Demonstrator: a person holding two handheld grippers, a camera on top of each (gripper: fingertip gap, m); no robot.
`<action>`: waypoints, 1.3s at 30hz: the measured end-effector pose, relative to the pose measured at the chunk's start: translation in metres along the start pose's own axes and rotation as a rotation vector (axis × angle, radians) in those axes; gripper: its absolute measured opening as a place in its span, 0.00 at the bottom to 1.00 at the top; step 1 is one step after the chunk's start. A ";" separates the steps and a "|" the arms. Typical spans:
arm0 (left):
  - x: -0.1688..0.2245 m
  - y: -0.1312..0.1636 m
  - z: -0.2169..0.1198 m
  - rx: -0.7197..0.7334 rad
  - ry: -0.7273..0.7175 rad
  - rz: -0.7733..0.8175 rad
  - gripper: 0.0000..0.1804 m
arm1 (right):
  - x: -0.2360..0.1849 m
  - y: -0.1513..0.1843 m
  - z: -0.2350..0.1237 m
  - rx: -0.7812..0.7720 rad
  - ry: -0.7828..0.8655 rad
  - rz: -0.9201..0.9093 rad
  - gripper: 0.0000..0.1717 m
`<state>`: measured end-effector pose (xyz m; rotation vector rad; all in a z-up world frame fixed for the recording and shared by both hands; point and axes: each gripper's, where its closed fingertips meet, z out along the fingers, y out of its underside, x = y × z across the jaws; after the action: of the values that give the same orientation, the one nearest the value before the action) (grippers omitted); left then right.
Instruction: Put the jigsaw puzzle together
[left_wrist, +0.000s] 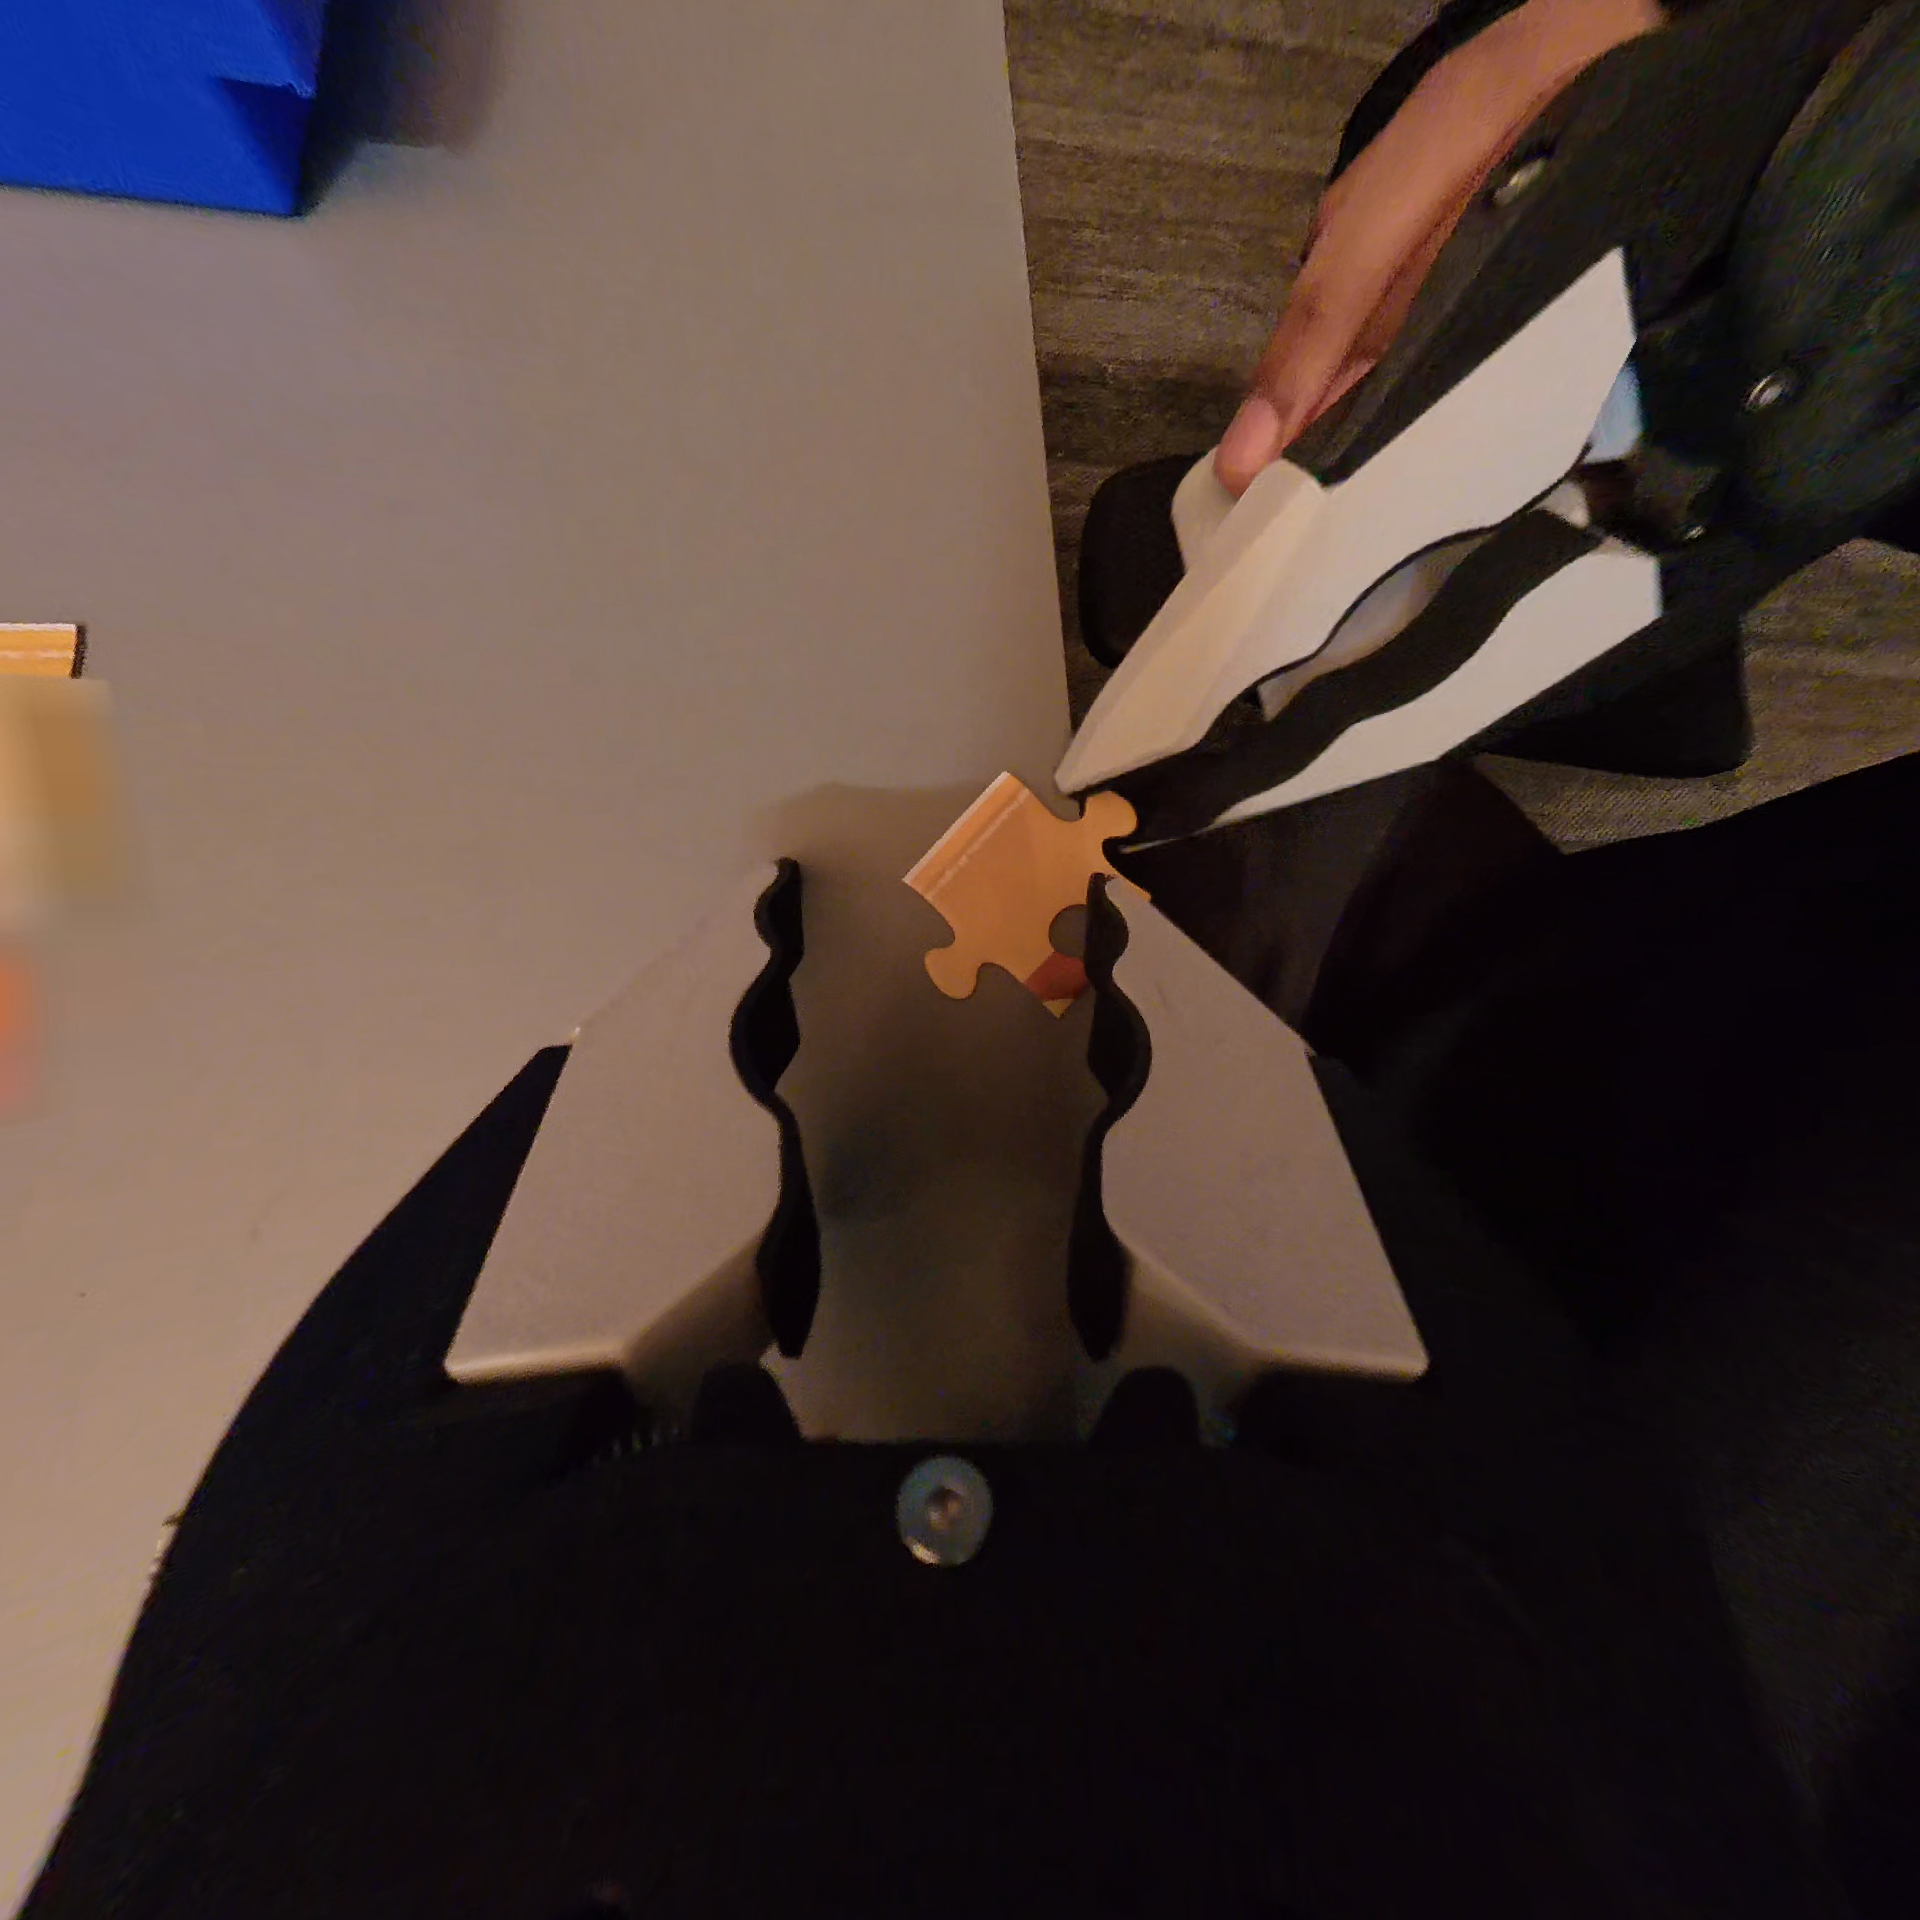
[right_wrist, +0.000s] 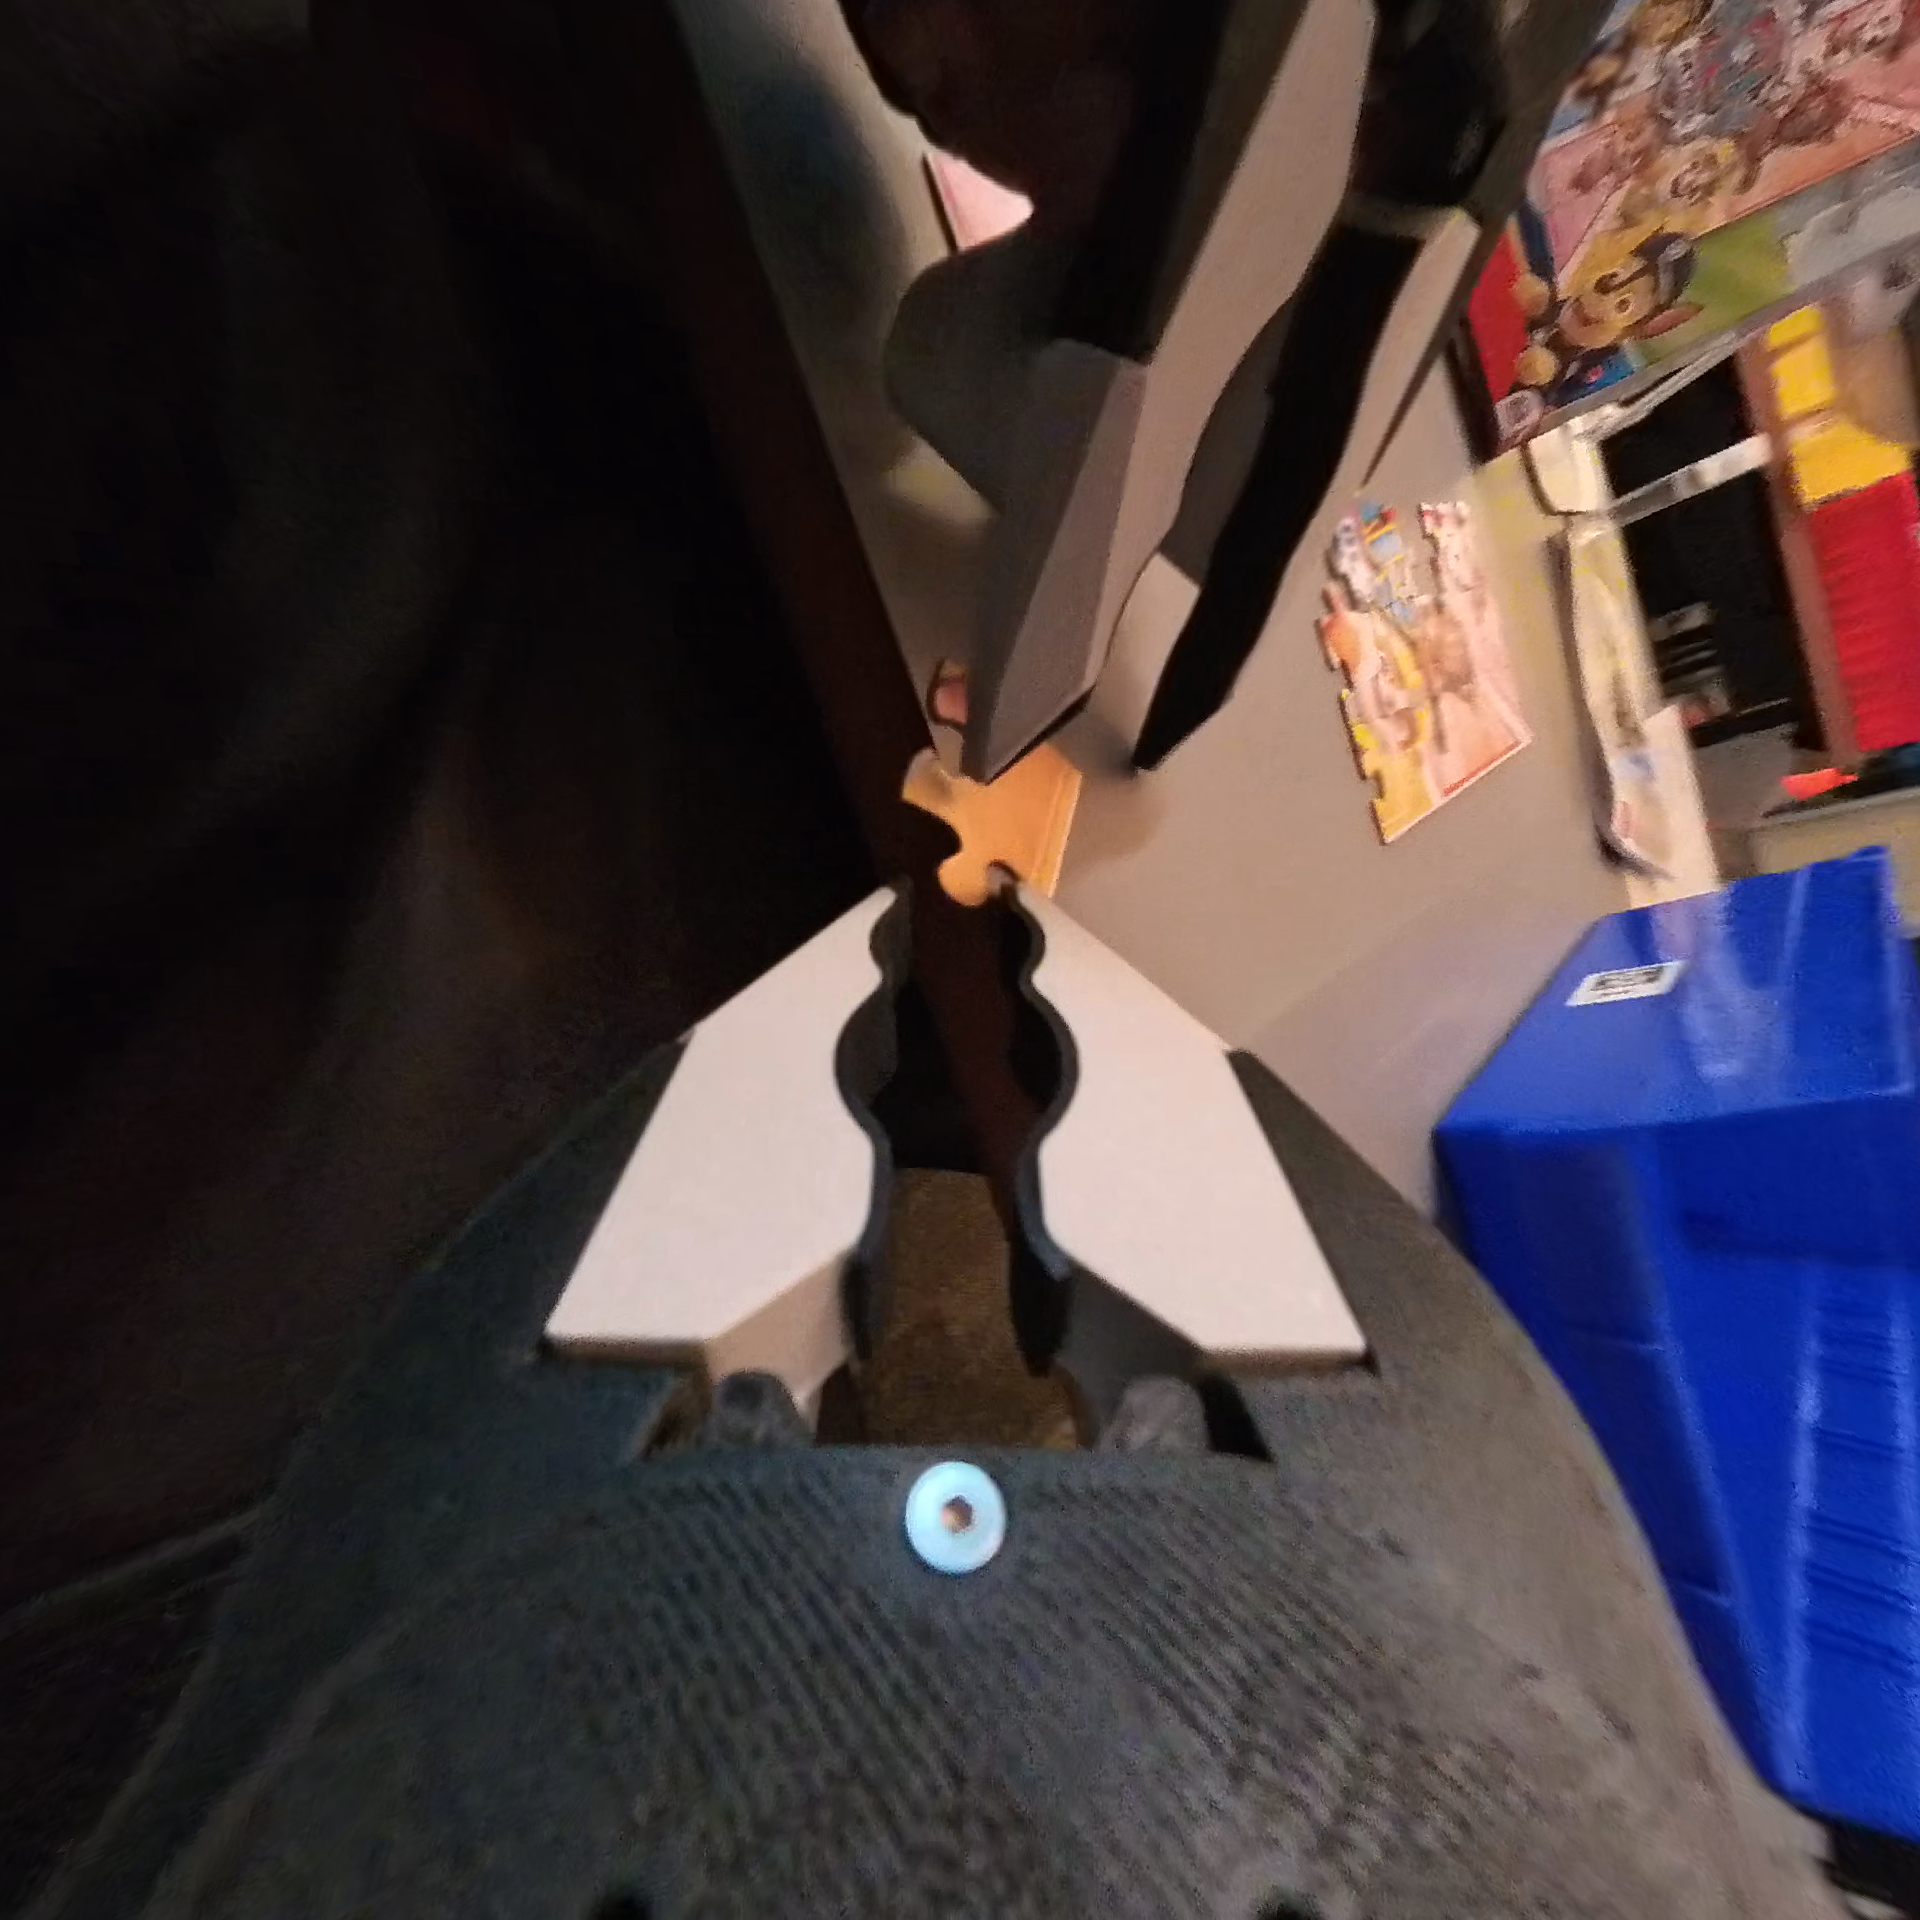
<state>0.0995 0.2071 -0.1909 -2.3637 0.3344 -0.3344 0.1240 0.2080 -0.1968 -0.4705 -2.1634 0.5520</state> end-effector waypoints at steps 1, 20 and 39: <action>0.000 0.000 0.000 0.007 0.007 -0.006 0.29 | 0.001 -0.001 0.000 0.004 0.019 -0.025 0.06; -0.139 -0.028 -0.072 0.221 -0.289 -0.253 0.29 | 0.126 0.020 0.045 -0.296 0.389 -0.075 0.00; -0.169 0.000 -0.036 0.020 -0.447 -0.148 0.10 | 0.125 0.036 0.081 -0.598 0.282 -0.317 0.03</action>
<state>-0.0698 0.2404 -0.1895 -2.3669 -0.0551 0.1269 -0.0090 0.2834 -0.1817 -0.4713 -2.0437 -0.3337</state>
